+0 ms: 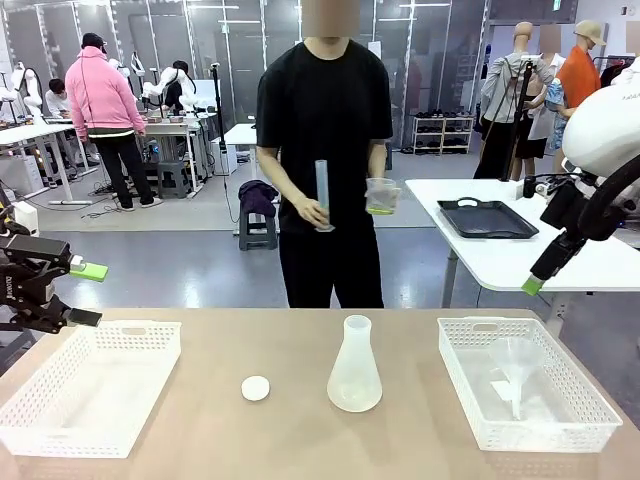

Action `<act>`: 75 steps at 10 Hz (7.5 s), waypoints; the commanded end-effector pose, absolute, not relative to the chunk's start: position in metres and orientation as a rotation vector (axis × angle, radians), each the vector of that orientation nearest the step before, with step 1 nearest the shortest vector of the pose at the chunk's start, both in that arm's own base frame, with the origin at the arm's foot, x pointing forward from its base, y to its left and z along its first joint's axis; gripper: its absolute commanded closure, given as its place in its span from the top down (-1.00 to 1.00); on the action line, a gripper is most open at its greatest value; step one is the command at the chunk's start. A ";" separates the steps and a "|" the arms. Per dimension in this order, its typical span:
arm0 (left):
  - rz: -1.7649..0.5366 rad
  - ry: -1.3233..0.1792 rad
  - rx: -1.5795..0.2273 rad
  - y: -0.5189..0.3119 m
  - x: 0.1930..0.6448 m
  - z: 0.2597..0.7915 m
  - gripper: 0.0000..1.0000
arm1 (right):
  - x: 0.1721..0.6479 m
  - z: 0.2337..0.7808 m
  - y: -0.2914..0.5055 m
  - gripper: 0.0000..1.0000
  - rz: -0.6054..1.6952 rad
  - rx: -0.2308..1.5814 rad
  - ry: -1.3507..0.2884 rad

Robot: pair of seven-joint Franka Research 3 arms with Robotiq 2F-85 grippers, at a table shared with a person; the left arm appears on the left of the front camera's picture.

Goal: Prepare the solutions needed for the experiment.
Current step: Pick up the Plastic Funnel and insert it into the Big flask.

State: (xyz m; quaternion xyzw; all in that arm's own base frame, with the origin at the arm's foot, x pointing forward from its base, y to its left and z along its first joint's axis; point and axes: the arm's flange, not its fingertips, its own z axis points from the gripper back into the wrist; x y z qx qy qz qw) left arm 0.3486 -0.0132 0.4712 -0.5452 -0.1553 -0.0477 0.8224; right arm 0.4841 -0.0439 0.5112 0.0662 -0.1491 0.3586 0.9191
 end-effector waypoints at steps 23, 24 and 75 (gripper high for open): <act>-0.100 -0.331 -1.183 -0.016 0.350 0.474 1.00 | 0.578 0.346 -0.084 1.00 1.289 0.436 -0.006; -0.100 -0.331 -1.183 -0.016 0.350 0.474 1.00 | 0.579 0.345 -0.086 0.90 1.280 0.482 -0.013; -0.100 -0.331 -1.183 -0.016 0.350 0.474 1.00 | 0.371 0.577 0.225 -0.94 2.242 -0.644 -0.622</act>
